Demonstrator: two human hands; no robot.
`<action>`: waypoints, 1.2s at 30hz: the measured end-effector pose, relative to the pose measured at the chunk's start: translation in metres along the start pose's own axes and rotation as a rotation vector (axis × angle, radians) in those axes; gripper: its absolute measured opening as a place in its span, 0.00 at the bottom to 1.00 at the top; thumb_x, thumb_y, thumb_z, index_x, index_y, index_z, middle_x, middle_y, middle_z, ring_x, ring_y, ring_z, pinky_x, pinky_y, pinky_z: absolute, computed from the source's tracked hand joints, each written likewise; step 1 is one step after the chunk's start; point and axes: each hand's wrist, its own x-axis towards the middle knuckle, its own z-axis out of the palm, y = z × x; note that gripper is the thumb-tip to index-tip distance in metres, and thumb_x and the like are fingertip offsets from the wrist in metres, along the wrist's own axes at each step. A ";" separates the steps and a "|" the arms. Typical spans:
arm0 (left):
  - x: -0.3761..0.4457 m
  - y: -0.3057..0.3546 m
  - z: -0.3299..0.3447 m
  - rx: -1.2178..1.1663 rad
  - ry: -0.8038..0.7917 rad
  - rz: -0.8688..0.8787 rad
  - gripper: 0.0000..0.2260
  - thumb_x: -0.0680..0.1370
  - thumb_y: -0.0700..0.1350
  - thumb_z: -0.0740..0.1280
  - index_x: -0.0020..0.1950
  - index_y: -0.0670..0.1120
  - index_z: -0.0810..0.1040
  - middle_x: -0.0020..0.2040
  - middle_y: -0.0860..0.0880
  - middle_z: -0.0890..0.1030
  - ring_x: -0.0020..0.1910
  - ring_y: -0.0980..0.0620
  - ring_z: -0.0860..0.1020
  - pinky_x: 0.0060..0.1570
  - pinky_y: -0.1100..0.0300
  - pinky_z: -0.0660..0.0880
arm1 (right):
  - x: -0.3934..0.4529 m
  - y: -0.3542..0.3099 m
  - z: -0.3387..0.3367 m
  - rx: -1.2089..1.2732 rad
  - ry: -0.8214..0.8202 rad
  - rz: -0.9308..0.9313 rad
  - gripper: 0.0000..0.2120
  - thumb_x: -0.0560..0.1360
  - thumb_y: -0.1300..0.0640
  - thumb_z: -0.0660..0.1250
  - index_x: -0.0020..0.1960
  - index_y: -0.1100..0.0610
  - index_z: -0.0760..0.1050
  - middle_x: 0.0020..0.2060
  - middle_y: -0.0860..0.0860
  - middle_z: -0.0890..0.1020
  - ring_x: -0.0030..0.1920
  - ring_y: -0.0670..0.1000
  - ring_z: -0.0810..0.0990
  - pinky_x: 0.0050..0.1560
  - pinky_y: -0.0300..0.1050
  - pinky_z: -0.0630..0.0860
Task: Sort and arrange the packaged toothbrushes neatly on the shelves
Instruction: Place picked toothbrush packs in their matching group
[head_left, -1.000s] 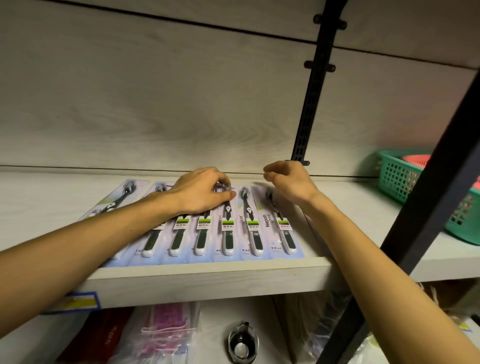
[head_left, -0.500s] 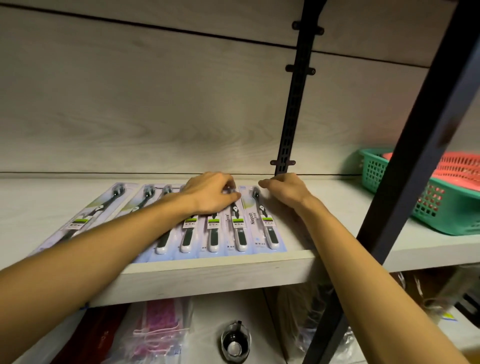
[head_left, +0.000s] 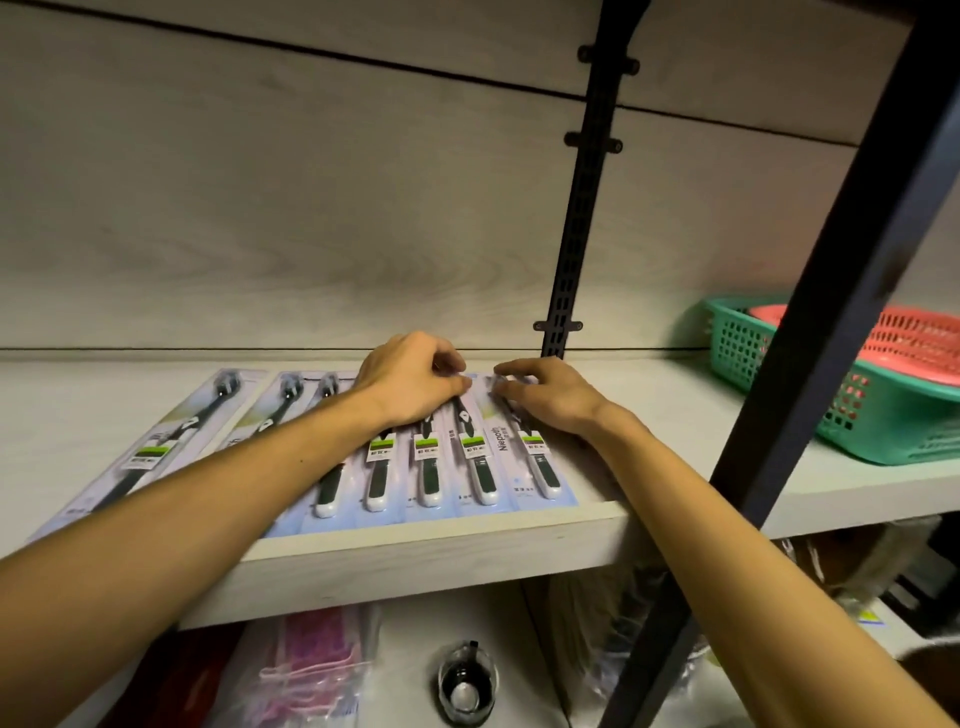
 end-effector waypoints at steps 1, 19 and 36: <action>0.000 0.000 0.001 -0.008 -0.004 0.004 0.11 0.73 0.57 0.74 0.52 0.55 0.84 0.48 0.57 0.85 0.51 0.53 0.81 0.53 0.56 0.78 | 0.002 -0.001 0.003 0.053 -0.012 -0.008 0.18 0.78 0.47 0.66 0.66 0.49 0.78 0.60 0.50 0.82 0.61 0.51 0.78 0.67 0.49 0.71; 0.002 0.018 0.000 0.134 -0.209 0.069 0.29 0.78 0.65 0.63 0.73 0.51 0.73 0.67 0.47 0.77 0.65 0.45 0.75 0.61 0.49 0.74 | 0.017 0.006 -0.003 0.221 0.009 -0.017 0.18 0.78 0.67 0.60 0.65 0.61 0.77 0.61 0.55 0.80 0.62 0.52 0.77 0.63 0.43 0.72; 0.000 0.033 0.015 0.083 -0.125 0.059 0.13 0.82 0.52 0.60 0.61 0.53 0.81 0.55 0.50 0.84 0.56 0.45 0.80 0.54 0.51 0.77 | 0.015 -0.013 0.015 0.545 0.035 0.104 0.14 0.82 0.53 0.59 0.58 0.59 0.78 0.42 0.51 0.83 0.39 0.47 0.81 0.34 0.39 0.76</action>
